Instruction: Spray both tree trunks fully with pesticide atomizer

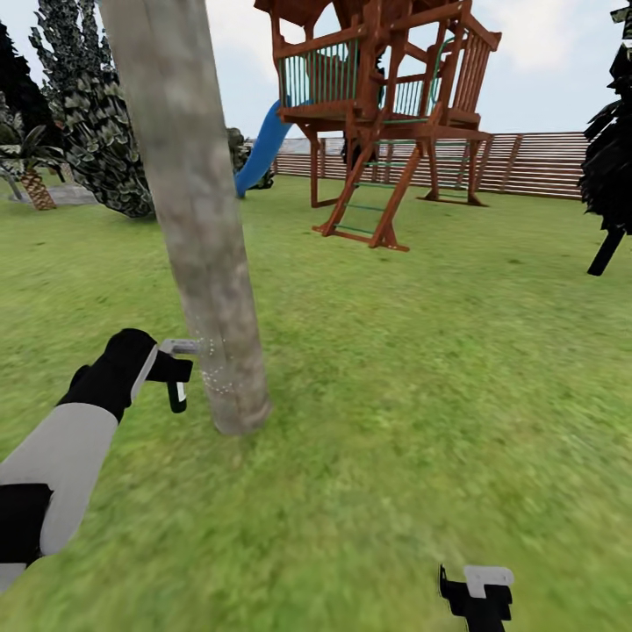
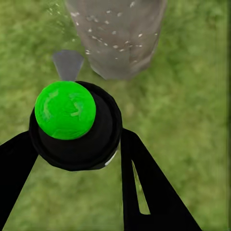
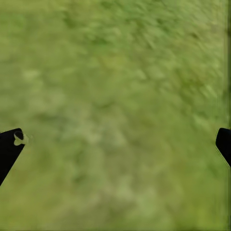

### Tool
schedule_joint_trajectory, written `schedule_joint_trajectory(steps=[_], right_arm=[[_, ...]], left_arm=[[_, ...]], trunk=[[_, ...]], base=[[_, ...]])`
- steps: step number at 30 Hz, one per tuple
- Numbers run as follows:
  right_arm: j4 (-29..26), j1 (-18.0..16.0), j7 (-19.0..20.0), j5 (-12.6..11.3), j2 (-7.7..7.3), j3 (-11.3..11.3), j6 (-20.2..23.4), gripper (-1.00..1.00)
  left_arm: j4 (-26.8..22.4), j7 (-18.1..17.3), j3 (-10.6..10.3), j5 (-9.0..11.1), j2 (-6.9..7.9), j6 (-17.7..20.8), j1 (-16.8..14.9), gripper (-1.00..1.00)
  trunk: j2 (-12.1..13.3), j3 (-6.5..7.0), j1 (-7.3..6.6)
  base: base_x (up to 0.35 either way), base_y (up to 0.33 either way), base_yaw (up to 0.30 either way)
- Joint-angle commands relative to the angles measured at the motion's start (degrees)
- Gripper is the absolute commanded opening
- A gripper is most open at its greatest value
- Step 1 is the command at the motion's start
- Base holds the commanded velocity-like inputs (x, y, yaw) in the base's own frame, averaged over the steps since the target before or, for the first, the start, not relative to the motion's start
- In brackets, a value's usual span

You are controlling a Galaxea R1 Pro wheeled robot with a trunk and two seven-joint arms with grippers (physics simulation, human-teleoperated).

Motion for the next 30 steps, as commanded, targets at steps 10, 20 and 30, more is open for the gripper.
schedule_joint_trajectory(steps=[10, 20, 30], right_arm=[[0.1, 0.0, -0.3, 0.7, 0.02, -0.3, -0.1, 1.0], [0.0, -0.1, -0.2, 0.6, 0.03, -0.3, -0.1, 1.0], [0.1, 0.0, -0.2, 0.7, 0.09, -0.3, -0.1, 1.0]], left_arm=[[-0.1, -0.5, -0.1, -0.6, 0.28, 0.3, 0.0, -1.0], [-0.1, -0.5, -0.1, -0.8, 0.34, 0.3, 0.0, -1.0], [0.0, -0.2, -0.2, -0.8, 0.0, 0.3, 0.2, -1.0]], trunk=[[0.0, -0.05, -0.01], [0.0, -0.05, -0.01], [0.0, -0.05, -0.01]], base=[[0.0, -0.275, 0.0], [0.0, -0.275, 0.001], [0.004, -0.275, 0.248]])
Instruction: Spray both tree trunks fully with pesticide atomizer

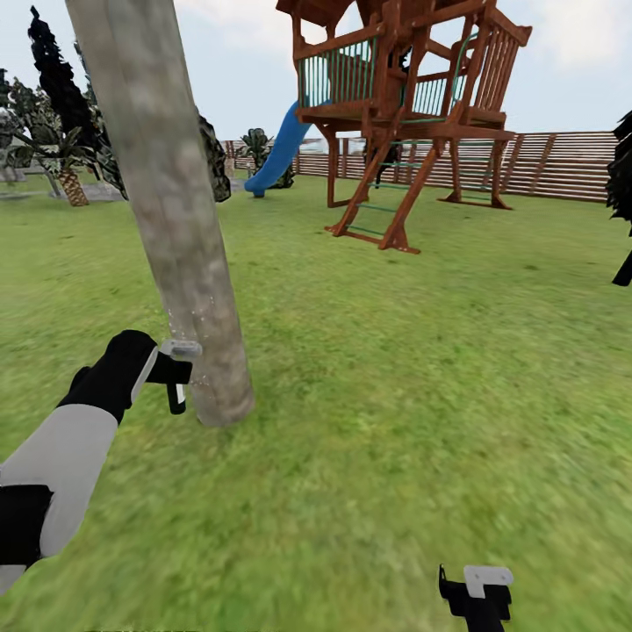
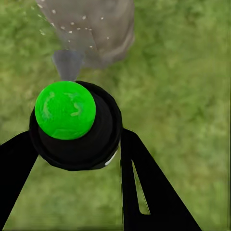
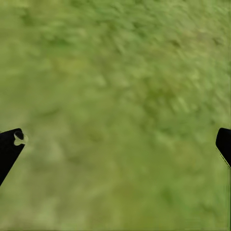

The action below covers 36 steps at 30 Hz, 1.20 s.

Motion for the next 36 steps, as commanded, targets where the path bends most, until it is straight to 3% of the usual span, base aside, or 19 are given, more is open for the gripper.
schedule_joint_trajectory(steps=[1, 9, 16, 27, 30, 33, 36], right_arm=[[0.0, 0.0, -0.3, 0.6, 0.02, -0.3, -0.1, 1.0], [0.0, 0.0, -0.3, 0.6, 0.02, -0.3, -0.2, 1.0], [0.0, 0.0, -0.3, 0.6, 0.02, -0.3, -0.2, 1.0], [0.0, 0.0, -0.4, 0.6, 0.02, -0.3, -0.2, 1.0], [0.0, 0.0, -0.4, 0.6, 0.02, -0.3, -0.2, 1.0], [0.1, 0.0, -0.4, 0.6, 0.02, -0.3, -0.2, 1.0], [0.1, 0.0, -0.4, 0.6, 0.02, -0.3, -0.2, 1.0]], left_arm=[[-0.1, -0.4, -0.2, -0.6, -0.04, 0.2, 0.0, -1.0], [0.0, -0.2, -0.2, -0.6, 0.03, 0.2, 0.3, -1.0], [0.0, -0.2, -0.1, -0.6, 0.11, 0.1, 0.5, -1.0], [0.2, -0.1, 0.1, -0.6, 0.1, 0.0, 0.6, -1.0], [0.8, 0.1, 0.2, -0.7, 0.85, -0.1, 0.9, -1.0], [1.0, 1.1, 0.4, -0.7, 3.24, -0.2, 2.8, -1.0], [0.9, 1.6, 0.4, -0.7, 3.07, -0.2, 3.2, -1.0]], trunk=[[0.0, -0.05, -0.01], [0.0, -0.05, -0.01], [0.0, -0.05, -0.01], [0.0, -0.05, -0.01], [0.0, -0.05, -0.01], [0.0, -0.05, -0.01], [0.0, -0.05, -0.01]], base=[[0.061, -0.275, 0.078], [0.117, -0.275, 0.019], [0.16, -0.256, 0.209], [0.119, -0.238, 0.005], [-0.073, -0.274, 0.141], [-0.003, -0.269, 0.256], [0.19, -0.204, 0.109]])
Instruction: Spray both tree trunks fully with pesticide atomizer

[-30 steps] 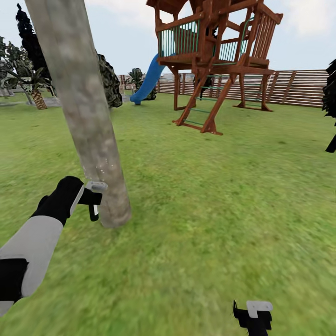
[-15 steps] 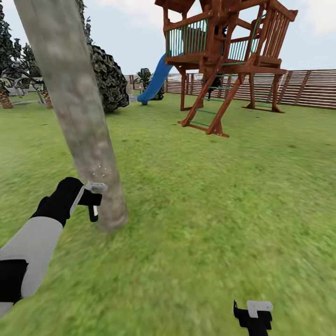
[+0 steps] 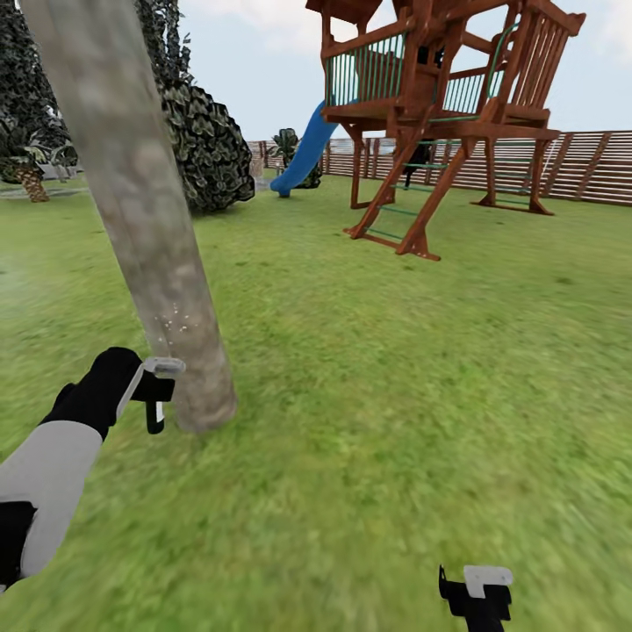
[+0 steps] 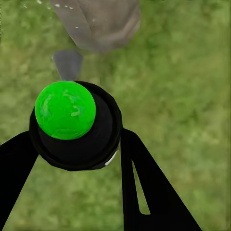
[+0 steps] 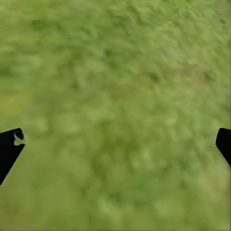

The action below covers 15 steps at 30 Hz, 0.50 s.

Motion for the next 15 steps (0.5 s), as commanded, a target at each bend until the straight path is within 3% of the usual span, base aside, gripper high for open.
schedule_joint_trajectory(steps=[1, 7, 10, 13, 15], right_arm=[[0.0, 0.0, -0.3, 0.6, 0.02, -0.3, -0.1, 1.0], [0.0, 0.0, -0.3, 0.6, 0.02, -0.3, -0.1, 1.0], [0.0, 0.0, -0.3, 0.6, 0.02, -0.3, -0.1, 1.0], [0.0, 0.0, -0.3, 0.6, 0.02, -0.3, -0.1, 1.0], [0.0, 0.0, -0.3, 0.6, 0.02, -0.3, -0.1, 1.0]], left_arm=[[-0.1, 0.2, -0.2, -0.6, -0.09, 0.2, 0.0, -1.0], [-0.1, 2.1, -0.1, -0.3, -2.1, 0.2, 1.0, -1.0], [0.5, 2.4, 0.4, -0.4, -1.39, 0.1, 2.3, -1.0], [1.1, 3.9, 1.1, -0.5, 0.7, -0.1, 5.5, -1.0], [1.1, 4.1, 1.3, -0.5, 0.96, -0.1, 6.7, -1.0]], trunk=[[0.0, -0.05, 0.02], [0.0, -0.05, 0.02], [0.0, -0.05, 0.02], [0.0, -0.05, 0.02], [0.0, -0.05, 0.02]], base=[[0.26, -0.158, 0.025], [0.279, -0.141, 0.003], [0.112, -0.054, 0.072], [0.01, -0.005, 0.256], [0.001, -0.001, 0.274]])
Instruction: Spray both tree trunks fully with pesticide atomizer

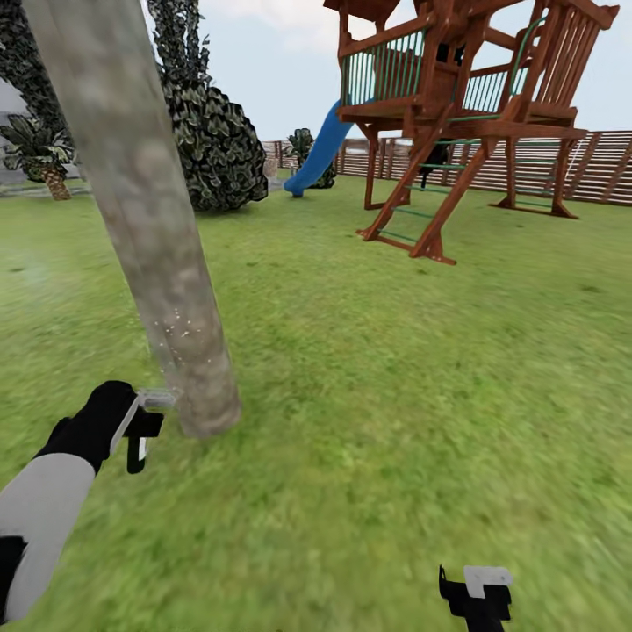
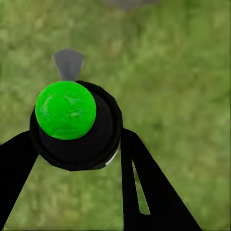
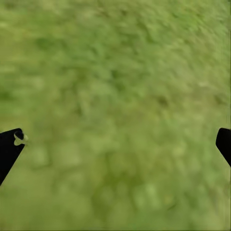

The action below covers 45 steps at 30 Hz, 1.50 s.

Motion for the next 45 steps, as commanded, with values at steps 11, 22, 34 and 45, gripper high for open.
schedule_joint_trajectory(steps=[11, 22, 34, 45], right_arm=[[-0.1, -0.1, -0.3, 0.6, 0.03, -0.4, -0.1, 1.0], [0.0, 0.0, -0.2, 0.6, 0.03, -0.4, 0.0, 1.0], [0.1, 0.0, -0.2, 0.6, 0.23, -0.3, -0.1, 1.0], [0.2, 0.0, -0.1, 0.6, 0.46, -0.3, 0.0, 1.0]], left_arm=[[0.7, 1.3, 0.2, -0.8, -1.08, -2.7, 2.2, -1.0], [3.0, 6.3, 0.0, -0.8, -6.76, -8.6, 6.2, -1.0], [3.6, 11.6, 5.2, -0.6, -6.76, -8.9, 6.6, -1.0], [4.7, 13.6, 5.5, -0.5, -7.11, -9.0, 6.6, -1.0]], trunk=[[0.0, -0.05, -0.01], [0.0, -0.05, -0.01], [0.0, -0.05, -0.01], [0.0, -0.41, -0.01]], base=[[0.184, 0.0, 0.07], [0.003, 0.0, 0.0], [0.13, -0.222, 0.003], [0.273, -0.167, 0.243]])
